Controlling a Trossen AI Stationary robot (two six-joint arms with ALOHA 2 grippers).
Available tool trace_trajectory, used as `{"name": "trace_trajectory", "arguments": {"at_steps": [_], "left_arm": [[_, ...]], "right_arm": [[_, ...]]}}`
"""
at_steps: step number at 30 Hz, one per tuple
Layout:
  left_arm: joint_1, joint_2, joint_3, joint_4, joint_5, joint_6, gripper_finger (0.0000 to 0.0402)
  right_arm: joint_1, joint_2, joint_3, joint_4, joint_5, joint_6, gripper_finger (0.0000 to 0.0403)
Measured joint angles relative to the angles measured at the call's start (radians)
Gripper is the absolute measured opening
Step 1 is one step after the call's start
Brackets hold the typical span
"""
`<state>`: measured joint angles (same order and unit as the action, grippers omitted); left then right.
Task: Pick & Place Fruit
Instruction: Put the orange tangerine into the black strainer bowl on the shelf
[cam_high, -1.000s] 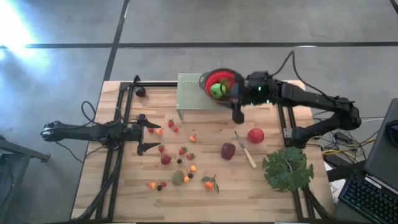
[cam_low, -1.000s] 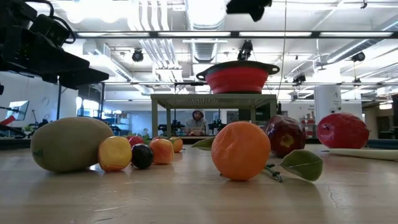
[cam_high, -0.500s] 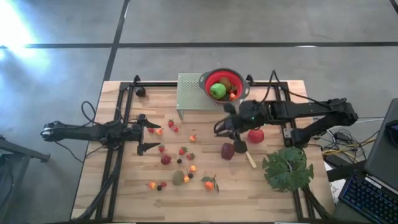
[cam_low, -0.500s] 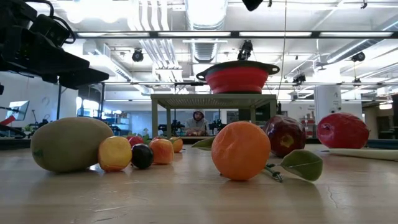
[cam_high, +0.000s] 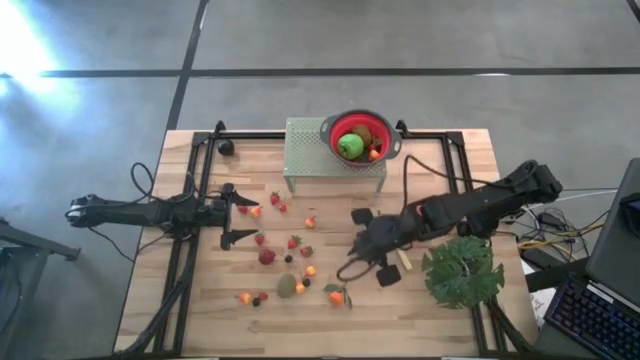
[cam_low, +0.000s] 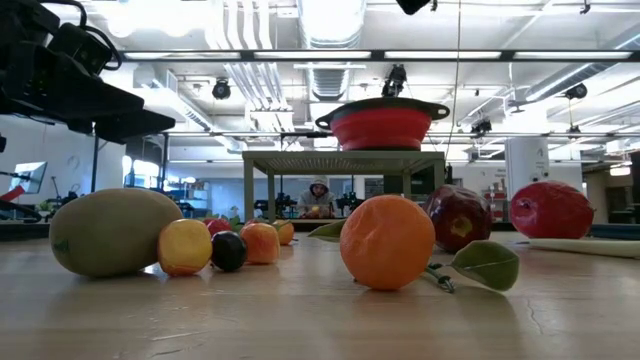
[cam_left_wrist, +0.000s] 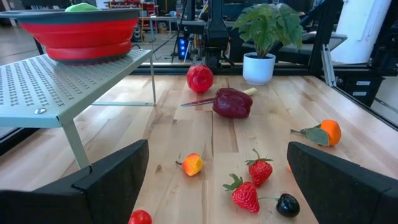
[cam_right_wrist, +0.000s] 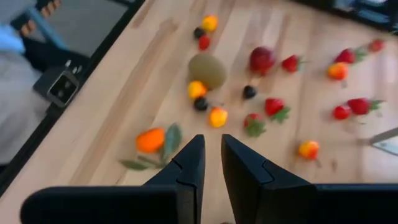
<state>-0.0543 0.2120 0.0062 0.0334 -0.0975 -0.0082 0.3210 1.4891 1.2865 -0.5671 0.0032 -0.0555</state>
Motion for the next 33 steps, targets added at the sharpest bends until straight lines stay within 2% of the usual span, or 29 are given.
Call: {"name": "trace_trajectory", "arguments": {"at_steps": [6,11,14,21,33], "left_arm": [[0.0,0.0,0.0,0.0,0.0,0.0,0.0388],[0.0,0.0,0.0,0.0,0.0,0.0,0.0388],[0.0,0.0,0.0,0.0,0.0,0.0,0.0388],[0.0,0.0,0.0,0.0,0.0,0.0,0.0388],[0.0,0.0,0.0,0.0,0.0,0.0,0.0388]], "right_arm": [[0.059,0.058,0.0,-0.034,0.0,-0.01,0.0062],[0.107,0.133,0.0,-0.037,0.001,-0.105,0.0077],[0.127,0.182,0.0,-0.039,0.044,-0.13,0.009],[0.144,0.279,0.0,-0.028,0.148,-0.157,0.0127],[0.144,0.4,0.0,0.03,0.154,-0.161,0.017]]}}
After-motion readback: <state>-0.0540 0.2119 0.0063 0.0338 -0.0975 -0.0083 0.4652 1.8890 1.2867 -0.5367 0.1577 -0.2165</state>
